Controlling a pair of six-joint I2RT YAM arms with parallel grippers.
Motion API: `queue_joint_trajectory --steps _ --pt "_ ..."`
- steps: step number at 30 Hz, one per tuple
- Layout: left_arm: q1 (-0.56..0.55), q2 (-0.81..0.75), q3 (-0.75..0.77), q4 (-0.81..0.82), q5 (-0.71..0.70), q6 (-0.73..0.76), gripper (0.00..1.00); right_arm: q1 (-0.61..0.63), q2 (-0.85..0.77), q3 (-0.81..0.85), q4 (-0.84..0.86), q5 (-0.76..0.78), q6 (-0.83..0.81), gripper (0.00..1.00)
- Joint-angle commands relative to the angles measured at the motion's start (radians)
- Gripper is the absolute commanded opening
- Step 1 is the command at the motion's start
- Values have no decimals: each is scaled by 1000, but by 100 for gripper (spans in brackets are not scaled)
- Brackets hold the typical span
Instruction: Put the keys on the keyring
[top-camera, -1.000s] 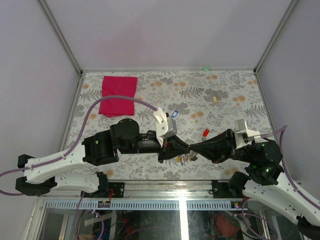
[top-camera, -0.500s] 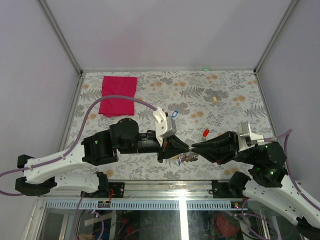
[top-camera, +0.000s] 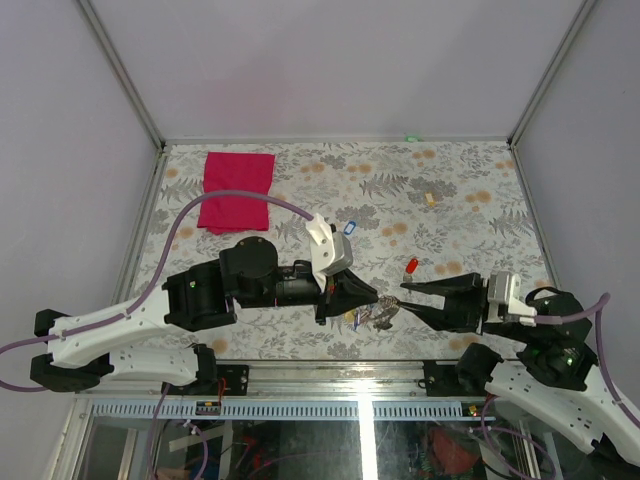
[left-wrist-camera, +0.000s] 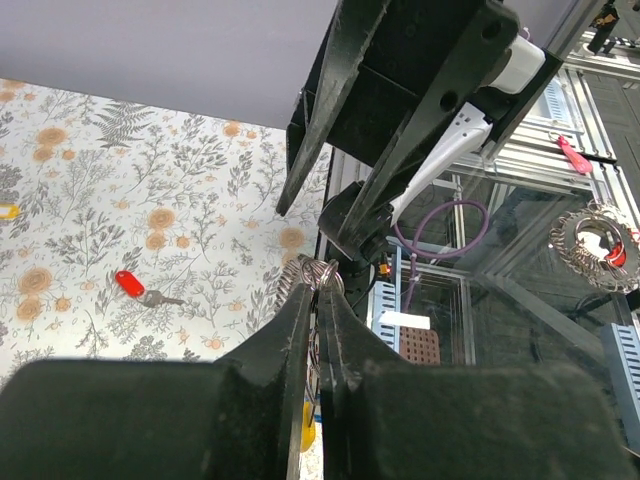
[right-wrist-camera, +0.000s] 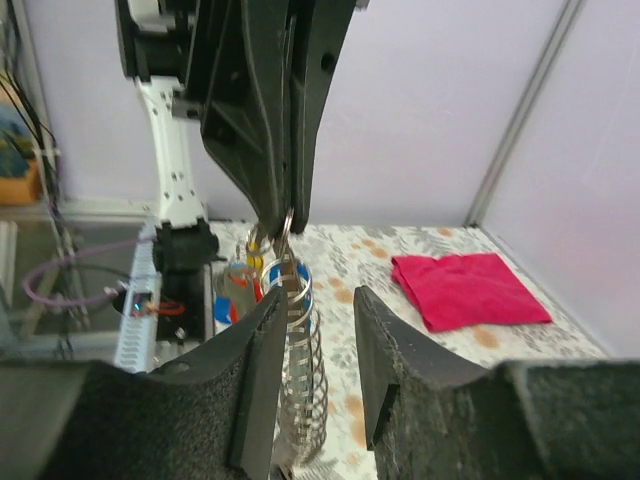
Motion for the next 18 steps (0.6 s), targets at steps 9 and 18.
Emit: queue_joint_trajectory --steps 9,18 --pt "-2 11 40 16 -90 -51 0 -1 -29 51 -141 -29 -447 37" --pt "0 22 55 4 -133 -71 0 -1 37 76 -188 -82 -601 36"
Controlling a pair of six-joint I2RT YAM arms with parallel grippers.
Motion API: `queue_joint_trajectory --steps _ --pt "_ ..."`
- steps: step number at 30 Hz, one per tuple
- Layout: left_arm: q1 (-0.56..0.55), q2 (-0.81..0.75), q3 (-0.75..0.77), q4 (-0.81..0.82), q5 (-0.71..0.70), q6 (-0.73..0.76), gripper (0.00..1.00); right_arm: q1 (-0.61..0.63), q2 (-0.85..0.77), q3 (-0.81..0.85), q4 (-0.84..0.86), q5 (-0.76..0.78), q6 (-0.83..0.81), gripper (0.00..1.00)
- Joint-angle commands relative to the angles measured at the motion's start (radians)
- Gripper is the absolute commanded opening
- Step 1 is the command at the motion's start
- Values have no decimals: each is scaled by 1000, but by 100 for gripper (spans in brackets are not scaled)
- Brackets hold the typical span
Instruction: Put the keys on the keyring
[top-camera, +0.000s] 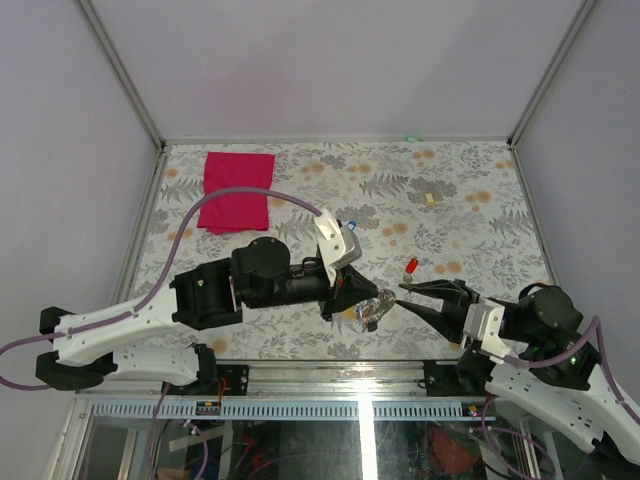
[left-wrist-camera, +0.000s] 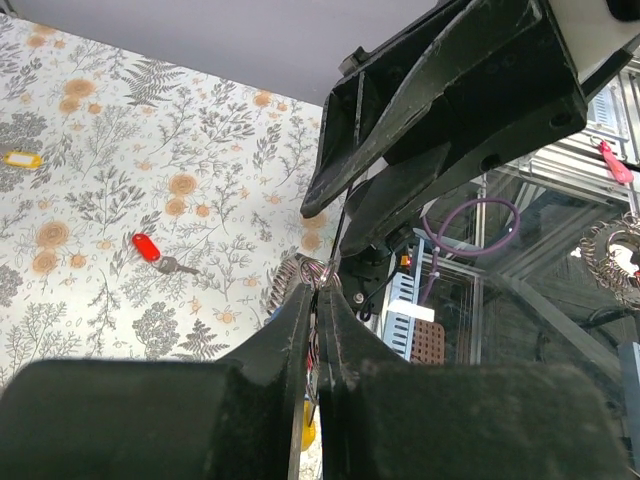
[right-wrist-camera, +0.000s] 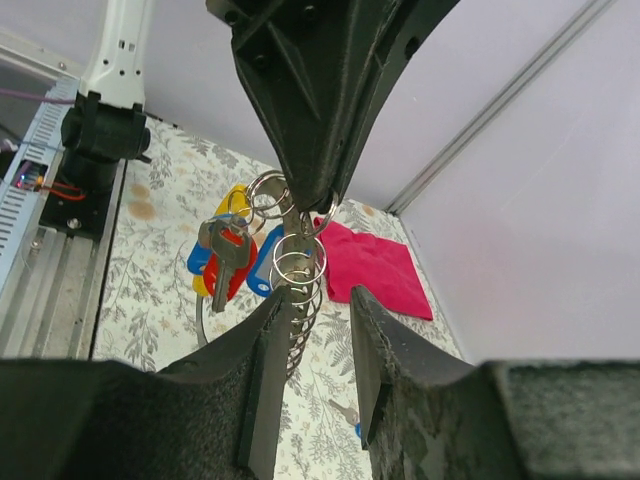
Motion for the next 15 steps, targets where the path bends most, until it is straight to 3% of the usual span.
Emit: queue_joint_trajectory --steps 1,15 --pt "-1 -8 41 50 -44 -23 0 -1 28 41 10 -36 -103 36" --pt "-3 -14 44 45 -44 -27 0 -1 58 32 29 -82 -116 38"
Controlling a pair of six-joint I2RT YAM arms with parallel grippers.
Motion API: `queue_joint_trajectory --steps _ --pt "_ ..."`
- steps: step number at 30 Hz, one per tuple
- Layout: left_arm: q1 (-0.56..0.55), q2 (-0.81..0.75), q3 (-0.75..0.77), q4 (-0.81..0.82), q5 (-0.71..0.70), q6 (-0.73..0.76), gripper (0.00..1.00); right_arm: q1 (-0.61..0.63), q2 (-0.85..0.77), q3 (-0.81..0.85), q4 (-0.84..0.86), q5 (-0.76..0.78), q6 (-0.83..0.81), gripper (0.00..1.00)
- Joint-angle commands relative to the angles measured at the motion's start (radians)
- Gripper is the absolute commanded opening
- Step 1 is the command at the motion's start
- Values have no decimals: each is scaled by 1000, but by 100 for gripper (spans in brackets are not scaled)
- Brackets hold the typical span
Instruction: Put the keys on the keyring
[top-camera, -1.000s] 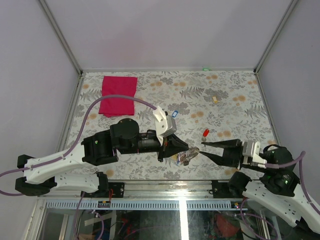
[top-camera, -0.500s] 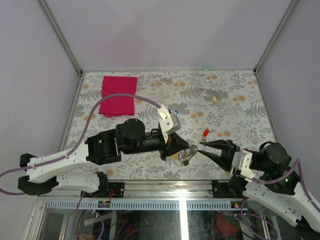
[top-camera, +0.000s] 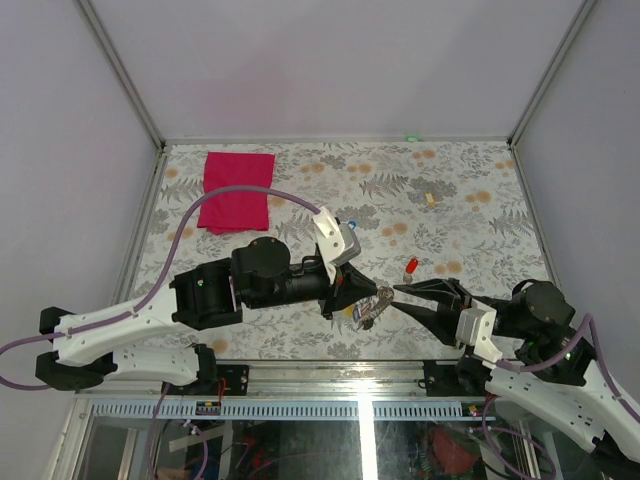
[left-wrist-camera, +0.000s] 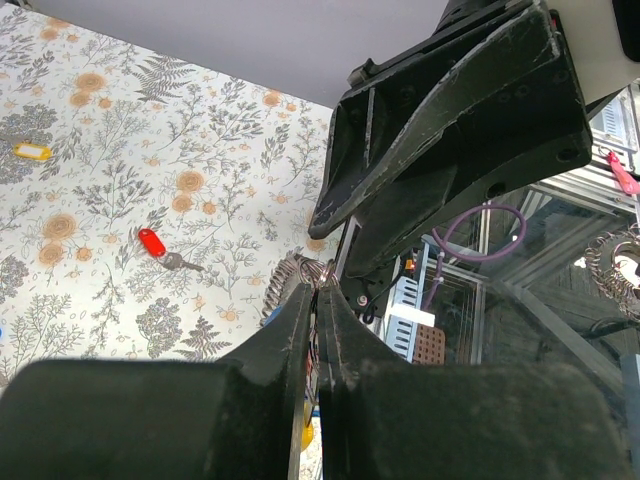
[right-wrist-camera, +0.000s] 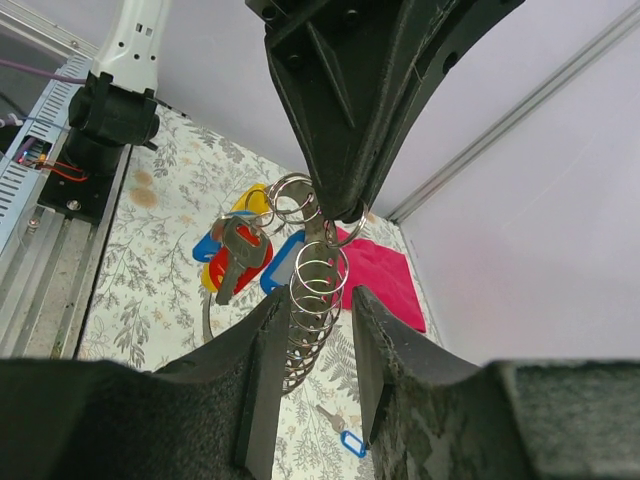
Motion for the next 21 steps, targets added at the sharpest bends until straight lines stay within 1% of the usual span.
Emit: queue_joint_trajectory --steps 1,3,5,7,9,11,15,21 --pt "-2 -13 44 51 -4 -6 0 -1 23 30 40 -30 -9 38" --pt "-2 -12 47 48 12 1 0 -1 30 29 42 -34 0 40" --pt "0 -13 48 45 29 10 0 -1 38 36 38 -39 27 43" --pt "-2 -17 50 40 44 22 0 -1 48 52 24 -43 59 48" --pt "-3 -20 52 32 60 36 0 -1 56 69 -4 -43 83 55" --pt "-2 -24 54 23 79 49 0 0 60 81 -29 -41 109 59" --pt "-2 -26 67 3 132 78 0 -1 57 81 -37 -40 185 61" --pt "-1 -24 86 -16 206 110 0 -1 61 48 -4 -92 306 58"
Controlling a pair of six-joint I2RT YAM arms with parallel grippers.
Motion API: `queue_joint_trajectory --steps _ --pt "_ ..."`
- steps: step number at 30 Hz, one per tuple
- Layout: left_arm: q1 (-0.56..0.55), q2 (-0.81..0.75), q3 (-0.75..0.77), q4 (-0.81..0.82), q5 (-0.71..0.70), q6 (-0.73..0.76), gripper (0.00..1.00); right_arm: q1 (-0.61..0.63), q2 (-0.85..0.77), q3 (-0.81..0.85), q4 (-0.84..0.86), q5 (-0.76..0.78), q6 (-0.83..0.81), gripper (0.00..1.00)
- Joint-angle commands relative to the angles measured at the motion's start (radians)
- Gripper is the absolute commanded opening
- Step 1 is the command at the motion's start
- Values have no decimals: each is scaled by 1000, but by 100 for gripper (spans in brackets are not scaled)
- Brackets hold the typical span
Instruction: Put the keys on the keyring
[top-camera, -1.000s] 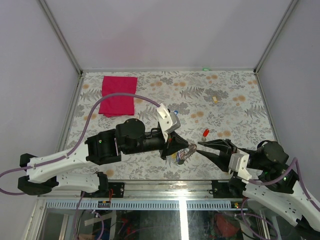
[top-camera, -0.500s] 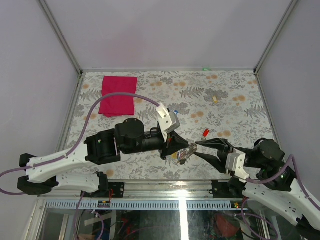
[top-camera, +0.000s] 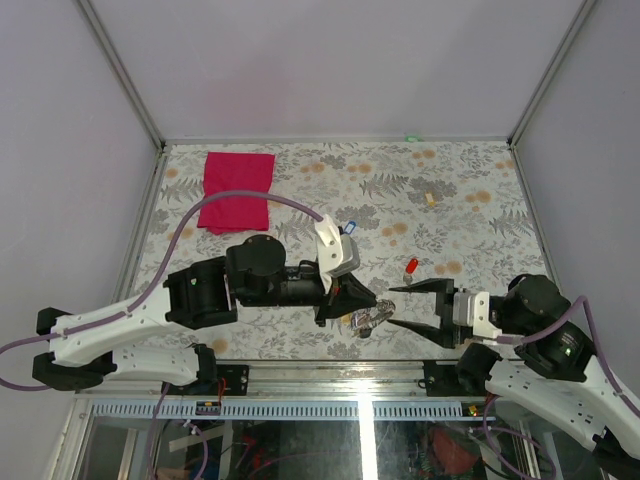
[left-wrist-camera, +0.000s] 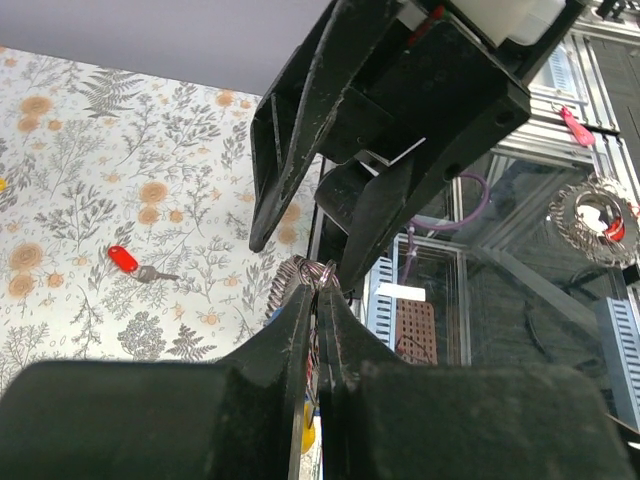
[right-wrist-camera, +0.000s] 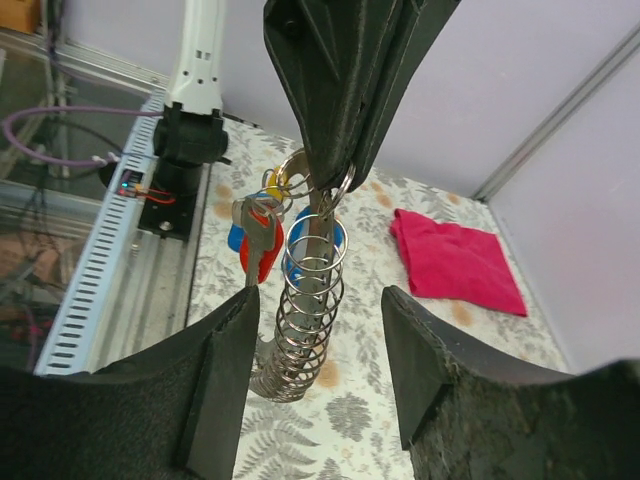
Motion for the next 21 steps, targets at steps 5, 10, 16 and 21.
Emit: queue_joint_trajectory --steps 5,10,16,21 --pt "-2 -7 77 1 117 63 0 0 27 -31 115 -125 225 52" --pt "-2 -1 90 -6 136 71 0 -1 40 -58 163 -162 290 46" --pt "-1 4 99 -14 149 78 0 -1 42 -96 225 -172 350 29" --pt "-1 -1 99 -14 133 79 0 0 38 -102 245 -169 374 15"
